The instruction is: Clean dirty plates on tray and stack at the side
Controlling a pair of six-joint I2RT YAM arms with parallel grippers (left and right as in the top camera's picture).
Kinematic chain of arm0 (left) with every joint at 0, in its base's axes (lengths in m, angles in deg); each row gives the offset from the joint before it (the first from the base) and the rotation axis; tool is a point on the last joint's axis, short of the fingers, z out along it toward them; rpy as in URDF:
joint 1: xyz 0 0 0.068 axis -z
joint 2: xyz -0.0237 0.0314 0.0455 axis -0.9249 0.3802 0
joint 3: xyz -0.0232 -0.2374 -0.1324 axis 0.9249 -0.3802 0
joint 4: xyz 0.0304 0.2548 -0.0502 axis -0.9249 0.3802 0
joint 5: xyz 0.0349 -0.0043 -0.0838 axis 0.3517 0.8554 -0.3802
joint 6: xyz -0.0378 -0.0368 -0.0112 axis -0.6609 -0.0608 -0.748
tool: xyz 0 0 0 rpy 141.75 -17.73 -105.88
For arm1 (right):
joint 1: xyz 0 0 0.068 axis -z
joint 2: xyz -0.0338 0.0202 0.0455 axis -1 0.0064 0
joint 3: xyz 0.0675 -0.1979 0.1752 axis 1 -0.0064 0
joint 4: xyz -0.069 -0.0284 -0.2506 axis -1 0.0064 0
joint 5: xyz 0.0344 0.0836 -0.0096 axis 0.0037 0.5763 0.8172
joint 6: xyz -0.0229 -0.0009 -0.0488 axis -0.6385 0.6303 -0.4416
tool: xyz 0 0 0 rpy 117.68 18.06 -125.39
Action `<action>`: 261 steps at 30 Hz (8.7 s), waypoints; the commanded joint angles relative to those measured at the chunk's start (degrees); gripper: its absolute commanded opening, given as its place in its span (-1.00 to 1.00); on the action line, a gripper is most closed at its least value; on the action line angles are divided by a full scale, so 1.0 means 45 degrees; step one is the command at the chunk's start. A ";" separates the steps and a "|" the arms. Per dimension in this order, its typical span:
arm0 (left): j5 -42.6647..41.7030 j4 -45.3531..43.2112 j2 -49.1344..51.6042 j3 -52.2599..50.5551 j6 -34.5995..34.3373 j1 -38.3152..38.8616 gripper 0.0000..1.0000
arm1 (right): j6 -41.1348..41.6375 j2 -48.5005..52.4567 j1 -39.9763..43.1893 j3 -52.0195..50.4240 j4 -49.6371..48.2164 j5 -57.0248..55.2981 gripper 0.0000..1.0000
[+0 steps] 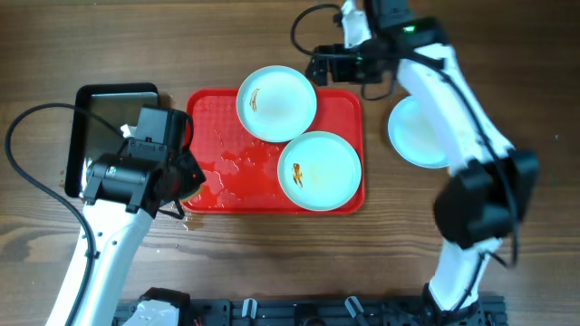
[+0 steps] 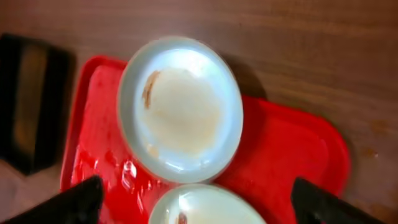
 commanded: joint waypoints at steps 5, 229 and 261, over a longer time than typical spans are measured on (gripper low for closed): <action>-0.0063 -0.0083 -0.0102 0.0131 0.0189 -0.0049 -0.92 | 0.1967 0.2807 -0.0413 -0.0039 -0.1365 -0.1064 0.02; -0.6819 -0.6756 0.8092 0.0185 0.2769 0.1515 -0.92 | 0.4979 -0.1647 -0.3211 -0.9632 -0.6033 -0.1773 -0.91; 0.5474 -0.4401 0.8743 0.0486 0.0097 0.2370 -0.92 | 0.4498 -0.1647 -0.3211 -0.9632 -0.5212 -0.2210 -0.91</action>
